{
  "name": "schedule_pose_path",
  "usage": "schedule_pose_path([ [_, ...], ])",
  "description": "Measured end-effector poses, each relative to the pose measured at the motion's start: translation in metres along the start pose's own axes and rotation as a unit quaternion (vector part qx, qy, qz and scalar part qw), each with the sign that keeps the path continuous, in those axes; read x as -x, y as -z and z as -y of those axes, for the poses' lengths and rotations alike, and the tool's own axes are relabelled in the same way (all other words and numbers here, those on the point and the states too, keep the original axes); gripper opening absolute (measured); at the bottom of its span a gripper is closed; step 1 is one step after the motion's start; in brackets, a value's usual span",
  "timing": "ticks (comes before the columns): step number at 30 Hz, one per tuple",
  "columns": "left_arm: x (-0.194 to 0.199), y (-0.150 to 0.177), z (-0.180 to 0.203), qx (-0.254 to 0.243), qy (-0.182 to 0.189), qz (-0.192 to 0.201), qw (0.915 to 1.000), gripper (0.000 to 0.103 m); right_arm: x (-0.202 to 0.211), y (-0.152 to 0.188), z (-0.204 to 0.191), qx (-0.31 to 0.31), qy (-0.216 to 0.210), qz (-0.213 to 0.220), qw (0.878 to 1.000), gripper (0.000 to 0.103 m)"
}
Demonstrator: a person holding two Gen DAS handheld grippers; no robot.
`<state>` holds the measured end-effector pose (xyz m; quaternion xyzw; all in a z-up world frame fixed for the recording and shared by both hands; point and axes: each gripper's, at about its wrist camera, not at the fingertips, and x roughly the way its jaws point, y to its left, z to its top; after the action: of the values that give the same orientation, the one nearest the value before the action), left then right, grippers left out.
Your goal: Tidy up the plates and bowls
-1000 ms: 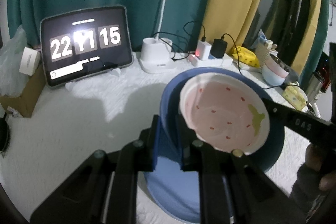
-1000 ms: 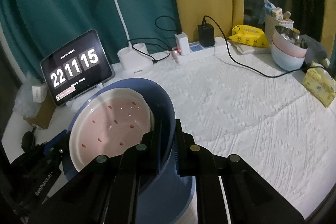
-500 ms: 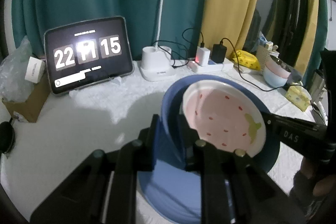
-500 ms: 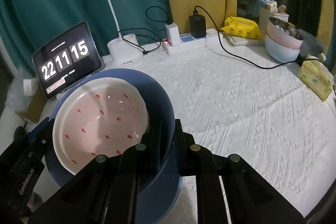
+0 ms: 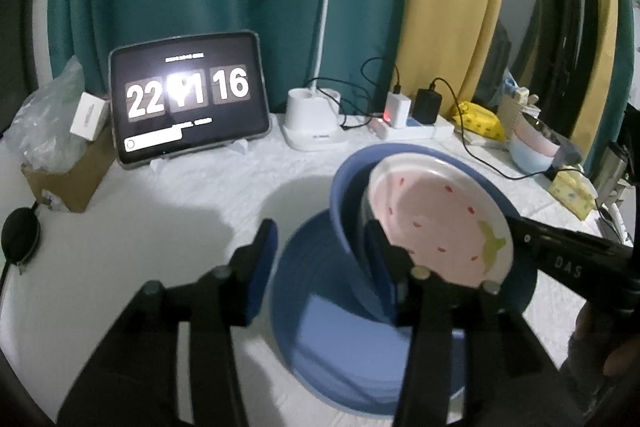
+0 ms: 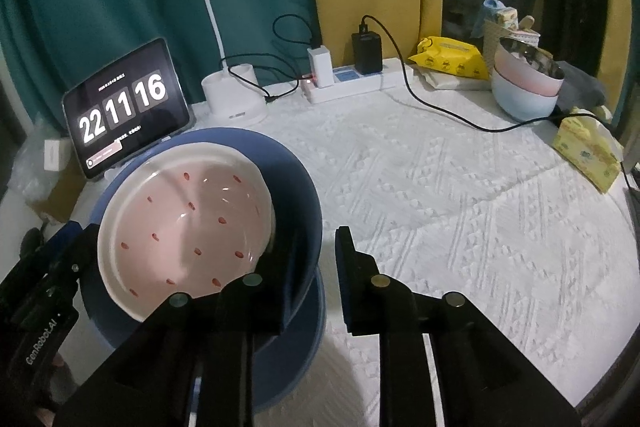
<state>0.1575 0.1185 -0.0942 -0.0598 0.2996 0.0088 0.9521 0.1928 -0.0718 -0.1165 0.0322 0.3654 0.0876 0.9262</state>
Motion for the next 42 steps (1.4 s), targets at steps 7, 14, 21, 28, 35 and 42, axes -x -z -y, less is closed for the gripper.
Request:
schedule_pose_path([
  [7, 0.018, 0.01, 0.005, -0.002, -0.009, 0.013, 0.9999, 0.049, 0.015, 0.011, 0.004, 0.004, -0.002, 0.014, 1.0, 0.025],
  [14, 0.037, 0.018, 0.007, 0.003, -0.003, 0.026, 0.9996, 0.073, 0.032, 0.021, 0.004, 0.007, -0.004, 0.028, 1.0, 0.027],
  [21, 0.056, 0.024, 0.011, 0.0, -0.001, 0.037, 0.9993, 0.074, 0.049, 0.03, 0.006, 0.007, 0.001, 0.039, 0.999, 0.029],
  [28, 0.077, 0.03, 0.019, -0.007, 0.004, 0.049, 0.9988, 0.075, 0.066, 0.039, 0.01, 0.007, 0.005, 0.05, 0.999, 0.029],
  [35, 0.097, 0.034, 0.027, -0.014, 0.009, 0.062, 0.9979, 0.092, 0.089, 0.047, 0.012, 0.01, 0.007, 0.069, 0.998, 0.029],
  [42, 0.123, 0.036, 0.04, -0.026, 0.012, 0.083, 0.9961, 0.094, 0.115, 0.054, 0.018, 0.016, 0.018, 0.097, 0.995, 0.035],
])
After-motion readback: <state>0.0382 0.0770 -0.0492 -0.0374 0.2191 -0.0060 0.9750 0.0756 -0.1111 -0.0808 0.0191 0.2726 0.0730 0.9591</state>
